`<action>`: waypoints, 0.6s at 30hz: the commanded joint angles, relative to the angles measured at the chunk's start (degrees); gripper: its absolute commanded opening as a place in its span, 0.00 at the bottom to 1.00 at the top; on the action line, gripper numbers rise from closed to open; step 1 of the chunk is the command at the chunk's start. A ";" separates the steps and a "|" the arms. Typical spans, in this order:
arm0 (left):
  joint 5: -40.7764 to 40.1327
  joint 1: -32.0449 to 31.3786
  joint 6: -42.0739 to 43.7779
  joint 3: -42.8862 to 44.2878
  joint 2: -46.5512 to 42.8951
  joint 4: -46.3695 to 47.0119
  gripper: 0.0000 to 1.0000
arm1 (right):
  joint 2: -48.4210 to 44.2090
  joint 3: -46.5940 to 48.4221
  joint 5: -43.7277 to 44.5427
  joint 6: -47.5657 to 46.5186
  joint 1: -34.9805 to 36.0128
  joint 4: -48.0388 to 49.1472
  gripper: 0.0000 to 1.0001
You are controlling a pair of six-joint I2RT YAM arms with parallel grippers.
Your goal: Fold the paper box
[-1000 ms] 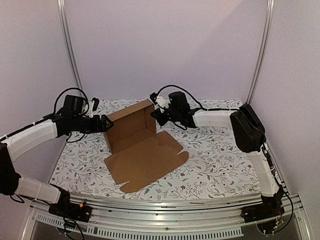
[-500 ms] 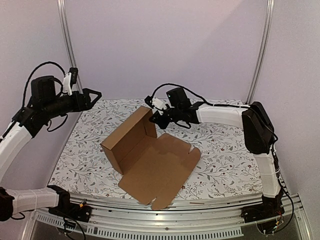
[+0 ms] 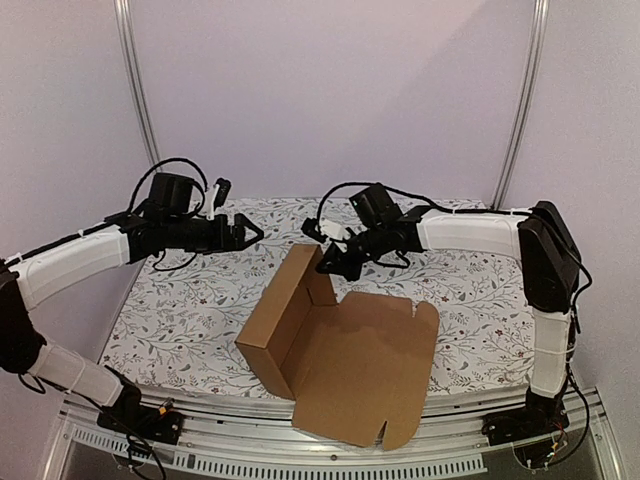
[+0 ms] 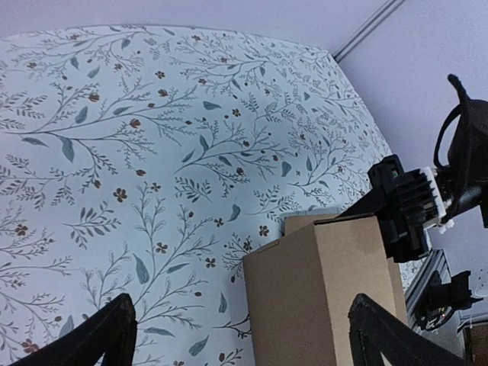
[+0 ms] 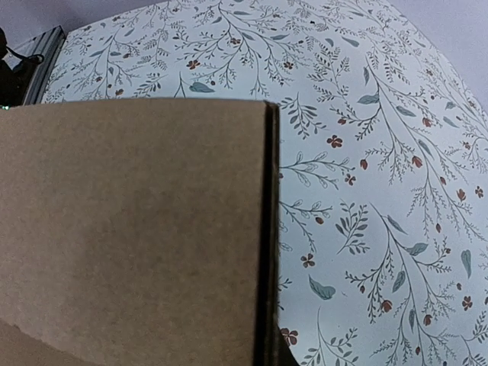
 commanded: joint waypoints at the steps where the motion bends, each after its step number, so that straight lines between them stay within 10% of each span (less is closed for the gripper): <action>1: 3.99 -4.37 -0.96 4.65 2.52 -0.33 0.97 | -1.39 -4.04 -1.62 -0.30 -0.50 2.00 0.07; 18: 3.35 -13.63 1.37 7.89 13.90 -7.68 0.91 | 0.42 -9.21 -6.94 1.38 -2.27 9.13 0.12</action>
